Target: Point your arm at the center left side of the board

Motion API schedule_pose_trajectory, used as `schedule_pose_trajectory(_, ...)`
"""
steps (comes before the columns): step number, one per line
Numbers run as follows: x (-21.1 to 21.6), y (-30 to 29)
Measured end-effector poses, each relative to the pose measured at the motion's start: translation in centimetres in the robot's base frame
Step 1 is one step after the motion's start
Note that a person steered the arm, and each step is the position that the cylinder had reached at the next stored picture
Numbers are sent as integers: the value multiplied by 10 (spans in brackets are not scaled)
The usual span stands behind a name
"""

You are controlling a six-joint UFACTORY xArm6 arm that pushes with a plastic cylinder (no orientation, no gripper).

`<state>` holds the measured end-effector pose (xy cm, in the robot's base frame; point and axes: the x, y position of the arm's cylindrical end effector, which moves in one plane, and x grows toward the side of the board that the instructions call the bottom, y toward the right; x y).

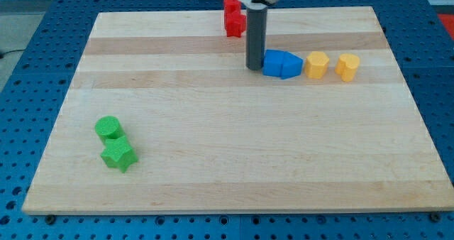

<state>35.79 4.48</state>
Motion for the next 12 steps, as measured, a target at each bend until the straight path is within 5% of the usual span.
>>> schedule_pose_trajectory(3, 7, 25)
schedule_pose_trajectory(8, 35, -310)
schedule_pose_trajectory(12, 34, -349)
